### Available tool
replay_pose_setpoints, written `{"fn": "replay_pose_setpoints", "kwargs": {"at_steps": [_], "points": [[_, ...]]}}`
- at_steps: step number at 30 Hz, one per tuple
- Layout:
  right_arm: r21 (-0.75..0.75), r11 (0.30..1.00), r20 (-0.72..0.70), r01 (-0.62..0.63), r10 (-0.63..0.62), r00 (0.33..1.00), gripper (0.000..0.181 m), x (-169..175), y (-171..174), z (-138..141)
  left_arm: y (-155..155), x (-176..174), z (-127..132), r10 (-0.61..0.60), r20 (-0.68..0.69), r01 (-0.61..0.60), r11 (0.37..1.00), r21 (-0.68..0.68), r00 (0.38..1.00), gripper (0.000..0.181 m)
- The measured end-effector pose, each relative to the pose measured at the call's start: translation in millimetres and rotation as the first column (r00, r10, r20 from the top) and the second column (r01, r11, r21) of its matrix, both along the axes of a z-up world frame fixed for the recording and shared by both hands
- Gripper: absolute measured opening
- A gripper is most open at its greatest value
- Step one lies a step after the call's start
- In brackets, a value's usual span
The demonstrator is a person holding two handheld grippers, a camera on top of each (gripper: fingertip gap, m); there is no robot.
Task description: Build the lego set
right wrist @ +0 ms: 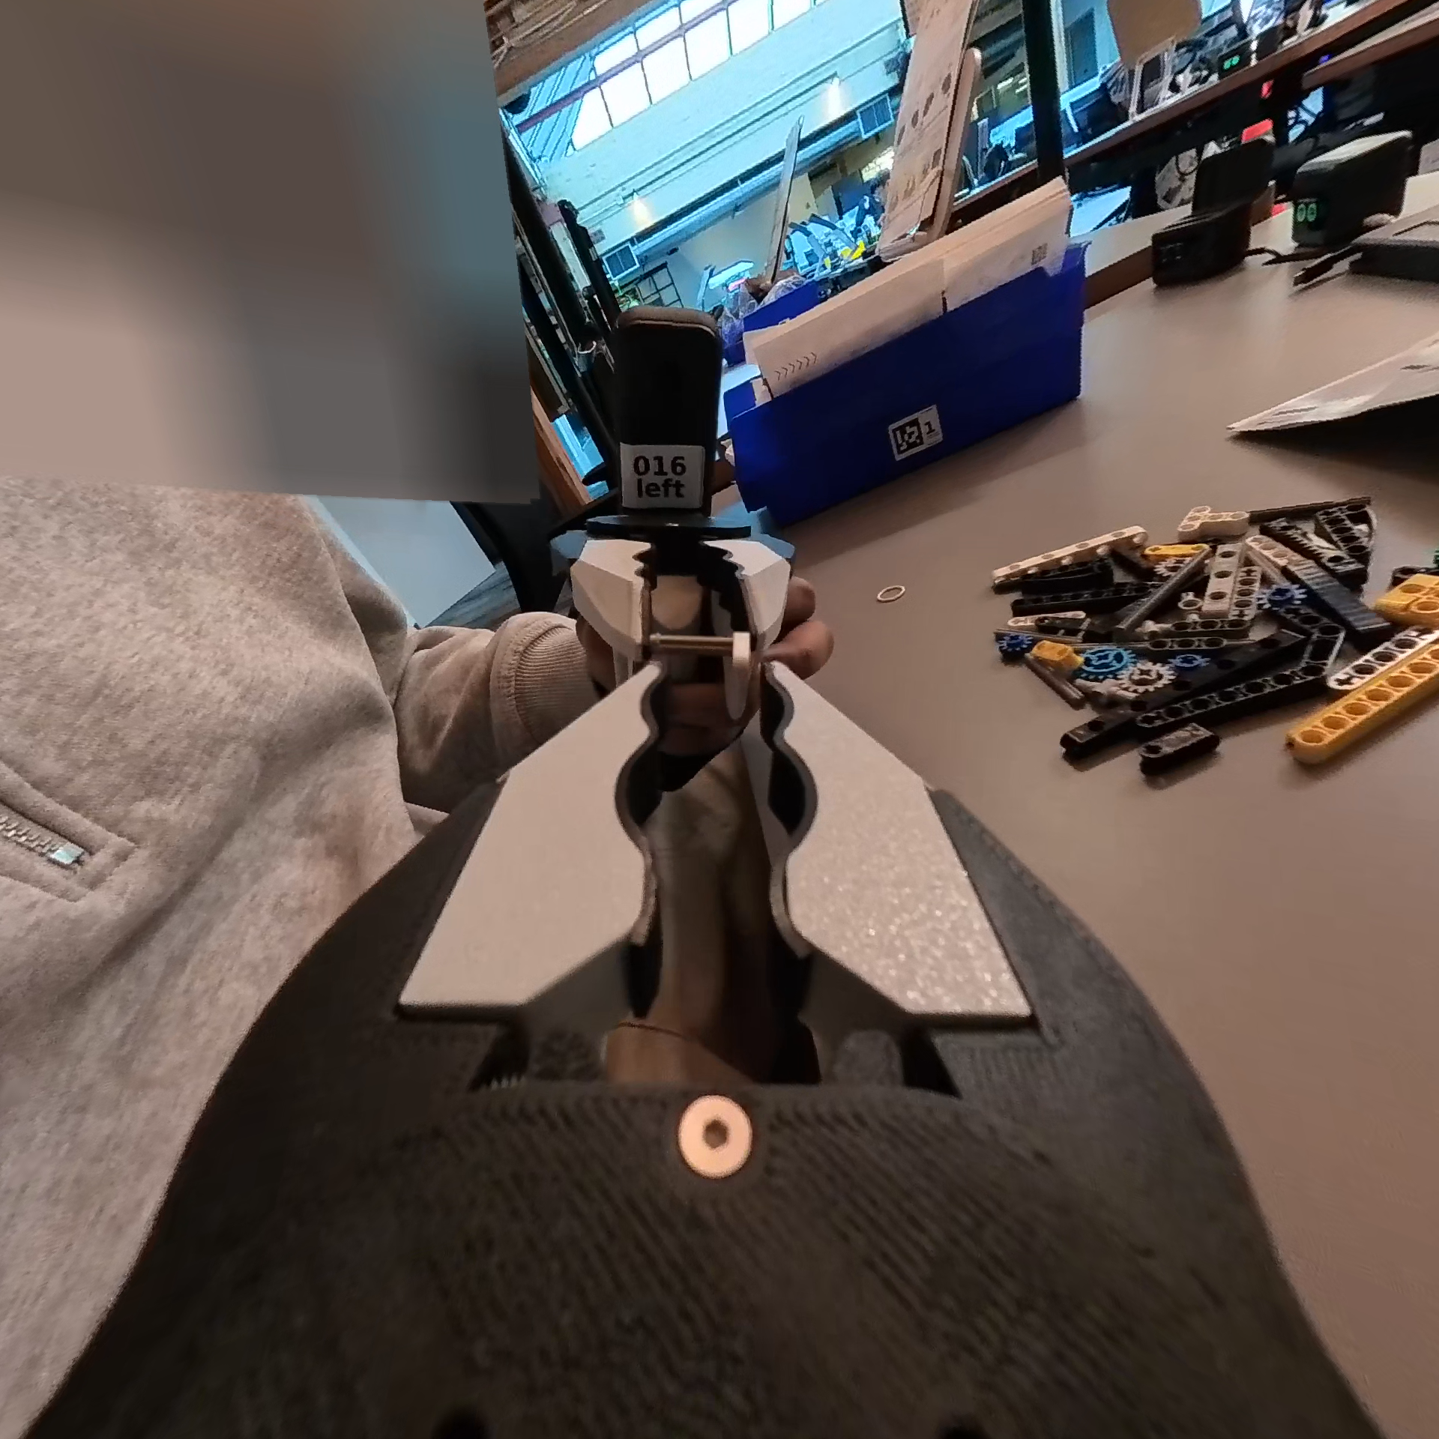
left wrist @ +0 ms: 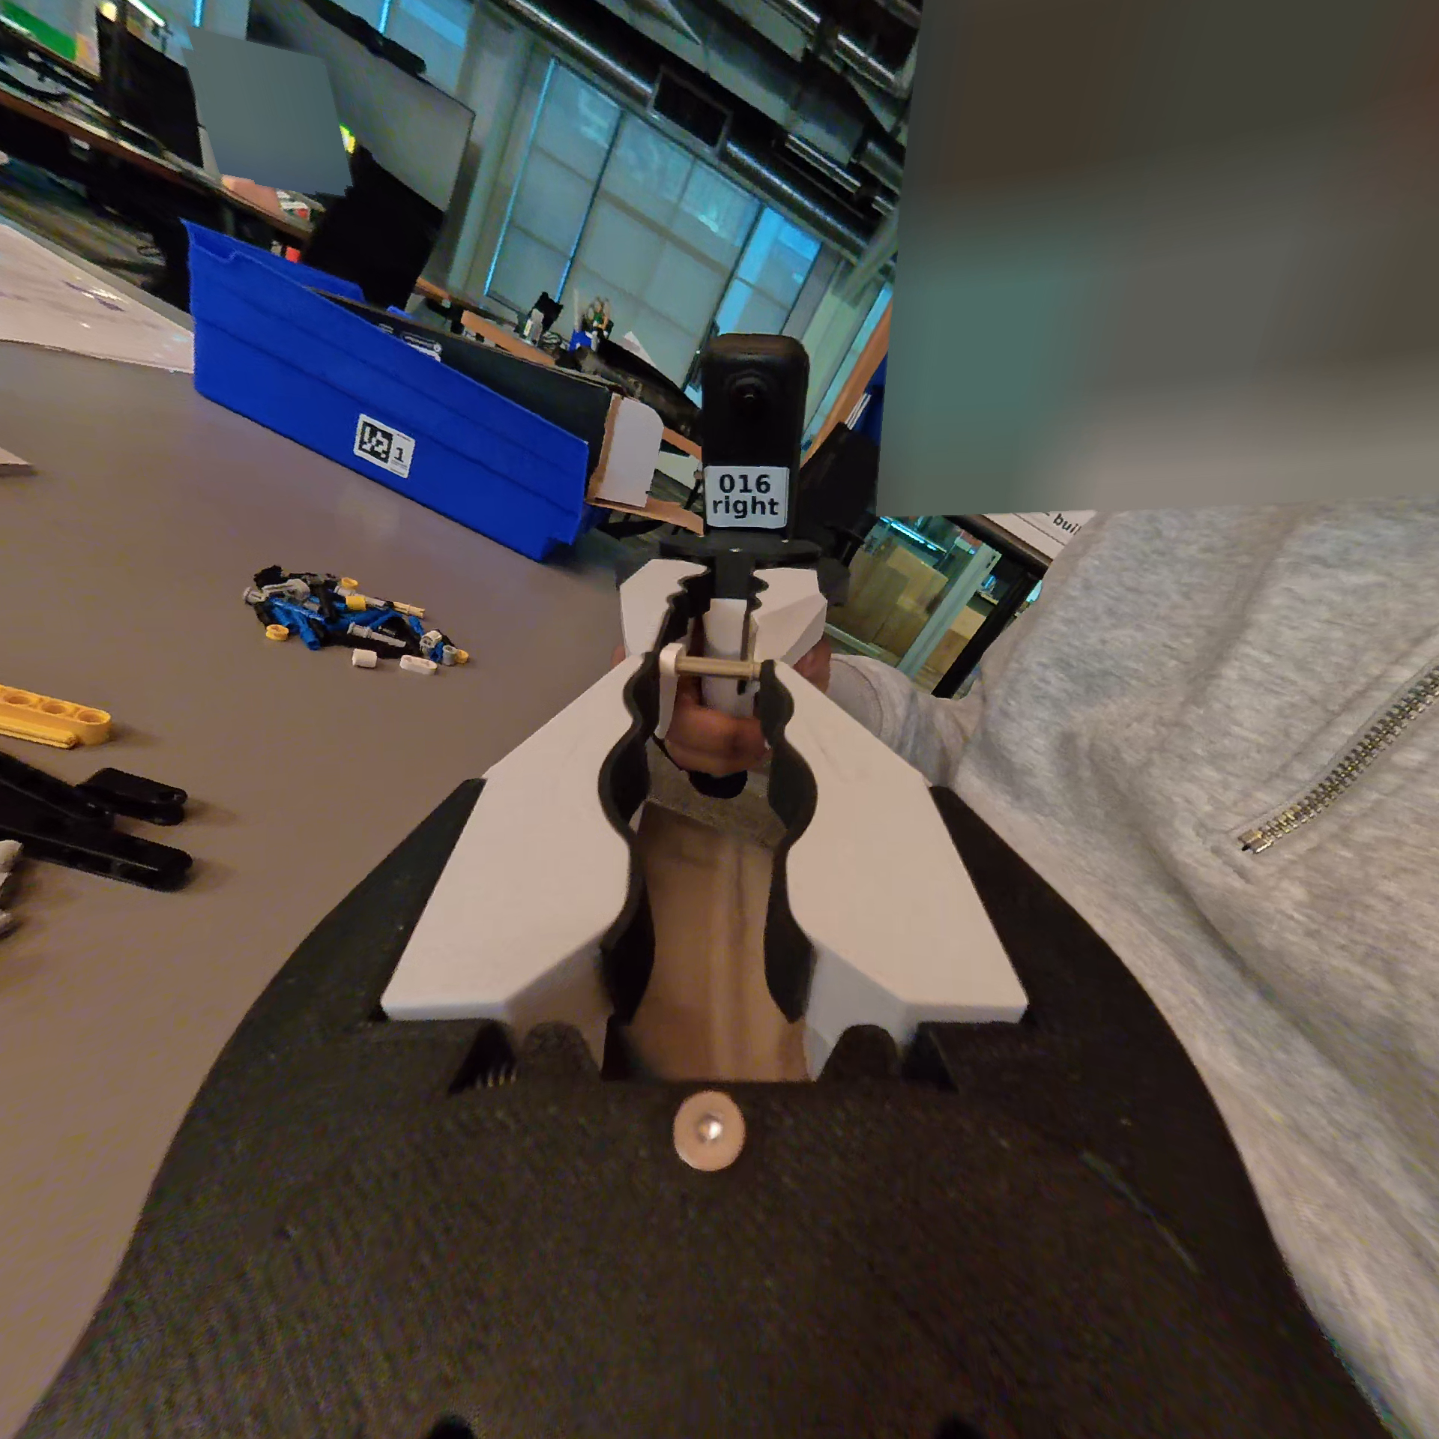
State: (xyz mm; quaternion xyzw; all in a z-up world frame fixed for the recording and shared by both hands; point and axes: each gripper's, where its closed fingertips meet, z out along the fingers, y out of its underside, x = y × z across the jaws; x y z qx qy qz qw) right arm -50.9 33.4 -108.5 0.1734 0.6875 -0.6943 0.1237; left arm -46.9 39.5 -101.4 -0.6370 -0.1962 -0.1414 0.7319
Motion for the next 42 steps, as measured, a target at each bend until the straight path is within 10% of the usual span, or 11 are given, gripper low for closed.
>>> {"fn": "replay_pose_setpoints", "kwargs": {"at_steps": [27, 42], "points": [[-0.008, 0.999, -0.076, 0.038, -0.038, 0.996, 0.001, -1, 4, 7, 2, 4, 3, 0.004, -0.067, -0.005, 1.0, -0.014, 0.998, 0.023], [0.081, 0.988, -0.424, 0.135, -0.088, 0.901, 0.002, 10, 6, 17, 4, 16, 9, -0.015, -0.218, 0.01, 1.0, -0.026, 0.976, 0.025]]}}
